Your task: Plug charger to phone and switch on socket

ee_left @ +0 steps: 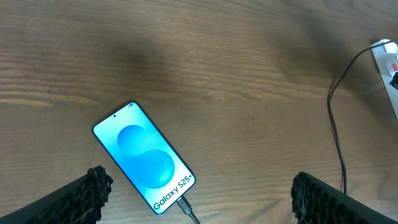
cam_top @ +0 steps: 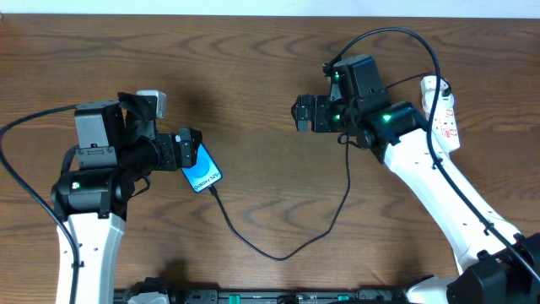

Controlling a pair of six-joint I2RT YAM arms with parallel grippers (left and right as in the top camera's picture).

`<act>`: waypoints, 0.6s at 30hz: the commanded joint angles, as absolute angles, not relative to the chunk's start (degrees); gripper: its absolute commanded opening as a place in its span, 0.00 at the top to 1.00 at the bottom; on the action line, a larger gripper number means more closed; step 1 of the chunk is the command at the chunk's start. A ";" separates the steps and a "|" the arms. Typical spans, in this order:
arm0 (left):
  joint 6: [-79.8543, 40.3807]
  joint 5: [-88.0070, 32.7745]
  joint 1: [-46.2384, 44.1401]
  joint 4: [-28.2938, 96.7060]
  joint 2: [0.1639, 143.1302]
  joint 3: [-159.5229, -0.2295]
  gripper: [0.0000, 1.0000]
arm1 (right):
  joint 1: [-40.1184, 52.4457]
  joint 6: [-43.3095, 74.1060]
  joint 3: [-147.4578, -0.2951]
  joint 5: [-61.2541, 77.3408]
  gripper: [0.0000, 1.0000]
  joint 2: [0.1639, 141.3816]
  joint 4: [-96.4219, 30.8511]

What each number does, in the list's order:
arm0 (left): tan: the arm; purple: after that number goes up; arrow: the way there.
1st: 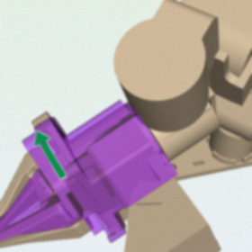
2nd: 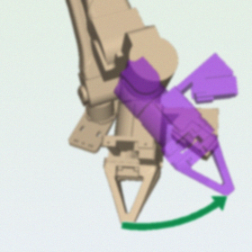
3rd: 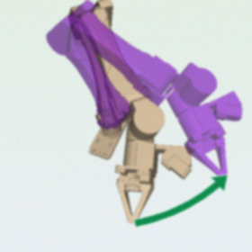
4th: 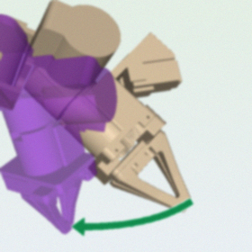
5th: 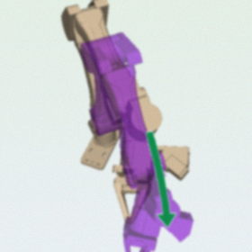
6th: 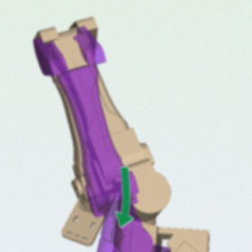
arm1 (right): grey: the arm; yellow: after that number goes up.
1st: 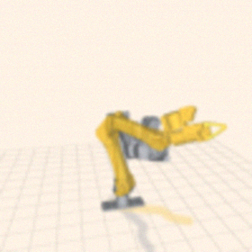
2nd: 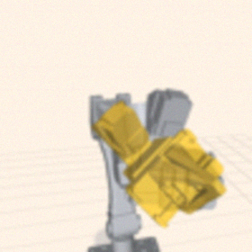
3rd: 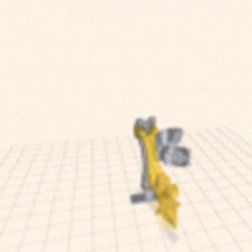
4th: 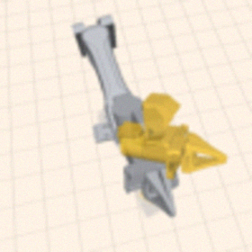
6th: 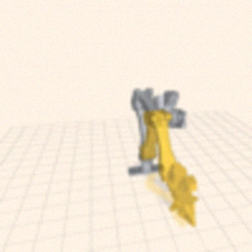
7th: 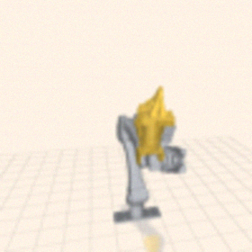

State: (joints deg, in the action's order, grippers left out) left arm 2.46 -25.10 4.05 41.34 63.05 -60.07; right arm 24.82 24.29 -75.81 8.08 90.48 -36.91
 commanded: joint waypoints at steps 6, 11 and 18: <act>3.40 -24.36 3.95 41.34 63.48 -59.90 0.05 | 23.38 19.35 -76.62 11.90 0.01 89.58 -38.30; 3.40 -24.36 3.92 41.34 63.57 -59.90 0.05 | 16.19 14.52 -81.78 18.63 0.01 89.58 -48.05; 3.40 -24.36 3.92 41.34 63.57 -59.90 0.05 | 3.99 9.43 -90.67 18.63 0.01 89.58 -60.58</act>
State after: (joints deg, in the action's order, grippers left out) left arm 2.85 -25.08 4.05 41.32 63.29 -60.07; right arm 8.95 14.22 -86.78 17.30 90.45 -58.65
